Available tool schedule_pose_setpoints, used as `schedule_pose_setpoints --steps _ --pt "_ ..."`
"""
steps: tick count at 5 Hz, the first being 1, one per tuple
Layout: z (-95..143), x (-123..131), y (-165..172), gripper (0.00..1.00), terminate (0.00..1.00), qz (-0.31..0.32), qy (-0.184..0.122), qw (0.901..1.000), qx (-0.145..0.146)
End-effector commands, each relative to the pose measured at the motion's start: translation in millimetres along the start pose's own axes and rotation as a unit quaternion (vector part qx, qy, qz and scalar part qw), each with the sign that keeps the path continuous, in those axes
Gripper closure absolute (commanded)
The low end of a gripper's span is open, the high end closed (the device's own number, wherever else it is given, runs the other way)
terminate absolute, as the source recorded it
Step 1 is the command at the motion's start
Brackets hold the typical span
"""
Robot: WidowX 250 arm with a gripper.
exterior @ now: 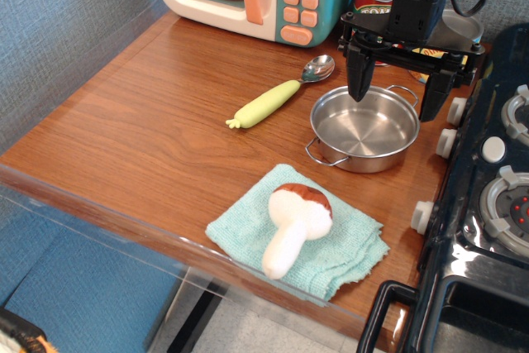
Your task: Pick up spoon and place it in front of microwave.
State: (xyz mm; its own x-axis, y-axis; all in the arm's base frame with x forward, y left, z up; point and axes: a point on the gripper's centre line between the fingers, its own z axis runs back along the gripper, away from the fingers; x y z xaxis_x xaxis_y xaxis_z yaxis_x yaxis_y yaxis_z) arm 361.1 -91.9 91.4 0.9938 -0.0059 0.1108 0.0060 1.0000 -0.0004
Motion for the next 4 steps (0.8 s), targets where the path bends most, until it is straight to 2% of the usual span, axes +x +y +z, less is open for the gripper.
schedule_pose_setpoints --steps 1,2,3,4 --pt "0 0 0 0.00 0.00 0.000 0.000 1.0000 0.000" --pt "2 4 12 0.00 0.00 0.001 -0.003 0.9999 -0.013" --pt "9 18 51 0.00 0.00 0.025 -0.020 0.9987 -0.040" --pt "6 33 92 0.00 0.00 0.001 -0.025 0.9996 -0.009"
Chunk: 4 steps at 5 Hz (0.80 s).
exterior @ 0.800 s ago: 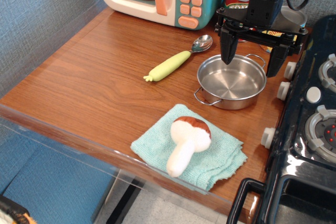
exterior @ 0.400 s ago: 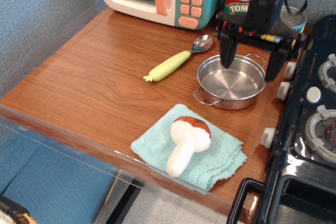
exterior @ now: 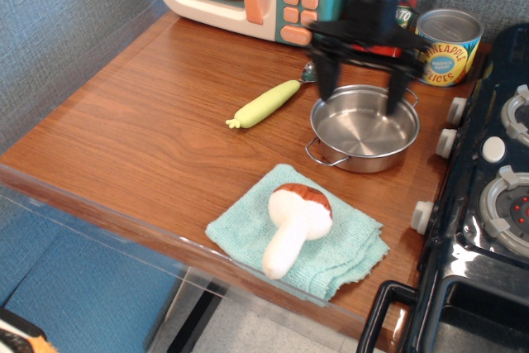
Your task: Pick up spoon and place it in front of microwave.
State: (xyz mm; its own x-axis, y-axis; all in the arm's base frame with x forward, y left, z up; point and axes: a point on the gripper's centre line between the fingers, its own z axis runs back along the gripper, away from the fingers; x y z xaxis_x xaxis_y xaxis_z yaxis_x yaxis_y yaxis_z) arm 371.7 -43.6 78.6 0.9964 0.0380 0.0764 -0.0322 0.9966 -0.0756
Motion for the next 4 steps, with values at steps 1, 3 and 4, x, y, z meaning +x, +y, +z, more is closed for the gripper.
schedule_pose_setpoints --steps 1,3,4 --pt "10 39 80 0.00 0.00 -0.015 -0.039 0.9981 0.045" --pt "-22 49 107 0.00 0.00 -0.028 -0.021 0.9981 0.050" --pt "-36 45 97 0.00 0.00 -0.044 -0.004 0.9982 0.041"
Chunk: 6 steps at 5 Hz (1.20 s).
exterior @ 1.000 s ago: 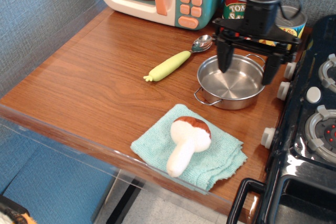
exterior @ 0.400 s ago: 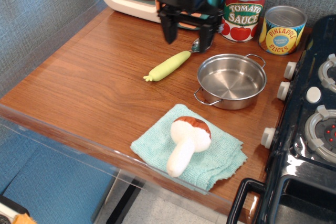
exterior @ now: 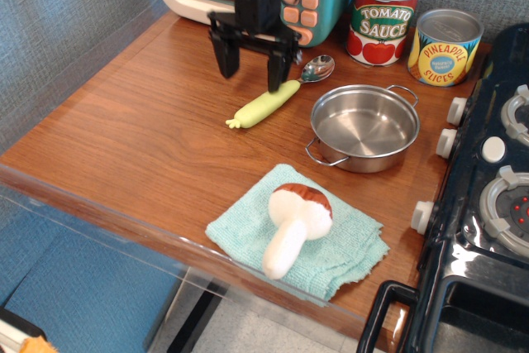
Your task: Pick up spoon and place it in front of microwave.
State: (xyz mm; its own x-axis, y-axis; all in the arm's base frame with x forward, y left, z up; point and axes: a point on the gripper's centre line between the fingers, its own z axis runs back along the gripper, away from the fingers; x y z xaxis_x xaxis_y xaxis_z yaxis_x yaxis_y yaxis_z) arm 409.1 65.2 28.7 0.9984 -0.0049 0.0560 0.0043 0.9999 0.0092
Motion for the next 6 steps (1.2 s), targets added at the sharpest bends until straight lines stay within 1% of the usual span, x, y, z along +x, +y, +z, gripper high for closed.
schedule_pose_setpoints --steps 1,2,3,4,6 --pt "14 5 -22 0.00 0.00 -0.030 -0.024 0.9993 0.007" --pt "24 4 -19 0.00 0.00 -0.010 -0.046 0.9989 0.010" --pt "35 2 -21 0.00 0.00 -0.005 -0.059 0.9981 0.018" --pt "37 2 -25 0.00 0.00 -0.006 -0.068 0.9976 0.013" --pt "10 1 -31 0.00 0.00 0.006 -0.019 0.9996 0.020"
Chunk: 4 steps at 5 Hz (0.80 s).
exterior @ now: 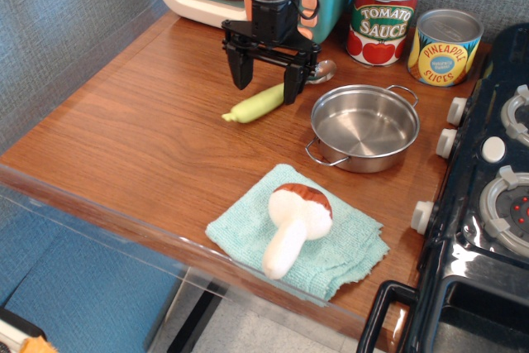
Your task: Pick up spoon and place it in front of microwave.
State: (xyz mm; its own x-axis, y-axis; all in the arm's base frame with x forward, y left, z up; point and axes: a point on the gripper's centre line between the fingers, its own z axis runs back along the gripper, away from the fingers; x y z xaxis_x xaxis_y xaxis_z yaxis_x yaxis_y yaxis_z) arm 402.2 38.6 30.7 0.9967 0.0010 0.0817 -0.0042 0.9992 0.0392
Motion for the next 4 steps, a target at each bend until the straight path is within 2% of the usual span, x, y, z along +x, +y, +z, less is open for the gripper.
schedule_pose_setpoints --steps 1,2,4 --pt "-7 1 -7 0.00 0.00 0.014 0.020 0.9997 0.002" --pt "-7 -2 -9 1.00 0.00 0.010 0.019 0.9998 -0.003" --pt "23 -4 -11 1.00 0.00 0.008 -0.016 0.9998 0.002"
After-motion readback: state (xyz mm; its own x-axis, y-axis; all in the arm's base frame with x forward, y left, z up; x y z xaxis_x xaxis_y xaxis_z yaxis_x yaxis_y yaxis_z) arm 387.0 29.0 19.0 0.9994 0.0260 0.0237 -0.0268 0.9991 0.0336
